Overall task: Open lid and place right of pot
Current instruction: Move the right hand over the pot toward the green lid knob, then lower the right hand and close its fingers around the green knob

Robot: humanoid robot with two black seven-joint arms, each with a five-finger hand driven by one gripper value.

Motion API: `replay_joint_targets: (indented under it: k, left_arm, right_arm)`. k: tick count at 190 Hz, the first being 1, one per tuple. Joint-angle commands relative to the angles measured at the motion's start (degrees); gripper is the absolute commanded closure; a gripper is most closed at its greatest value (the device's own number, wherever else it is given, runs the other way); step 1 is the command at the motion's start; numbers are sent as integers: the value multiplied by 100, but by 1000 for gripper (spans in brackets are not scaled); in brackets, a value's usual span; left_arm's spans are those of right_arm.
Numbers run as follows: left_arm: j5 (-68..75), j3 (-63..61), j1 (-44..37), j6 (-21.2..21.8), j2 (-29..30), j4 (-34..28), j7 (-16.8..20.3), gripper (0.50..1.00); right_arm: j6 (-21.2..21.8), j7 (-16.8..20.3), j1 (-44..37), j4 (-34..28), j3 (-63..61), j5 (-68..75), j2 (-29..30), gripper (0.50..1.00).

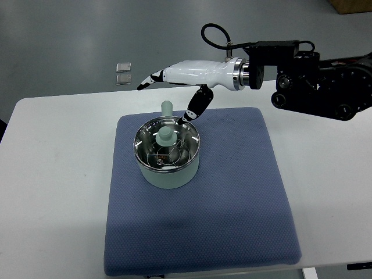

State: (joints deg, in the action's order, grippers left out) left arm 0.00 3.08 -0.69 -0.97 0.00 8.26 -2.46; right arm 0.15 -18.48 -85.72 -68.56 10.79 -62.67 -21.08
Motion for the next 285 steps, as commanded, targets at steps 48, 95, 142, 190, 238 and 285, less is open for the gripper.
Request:
replay_joint_targets:
  k: [48,95,142,190,238,285]
  left_arm:
    - [0,0,-2,0,0,0,0,500]
    - [0,0,-2,0,0,0,0,500]
    - [0,0,-2,0,0,0,0,500]
    - [0,0,-2,0,0,0,0,500]
    - [0,0,-2,0,0,0,0,500]
    - [0,0,-2,0,0,0,0,500]
  right_arm:
    - [-86,266,-218,45,345,-817,148,677]
    - [-24,389,-358,18,564,-984,359,722]
    - [-15,468,-279,27,599,-1213,596,720]
    - [-15,556,-209,27,599,-1371,605,720]
    - [-15,617,-174,36,635,-1494,614,736]
    - [-15,767,-174,80,635,-1547,719,771]
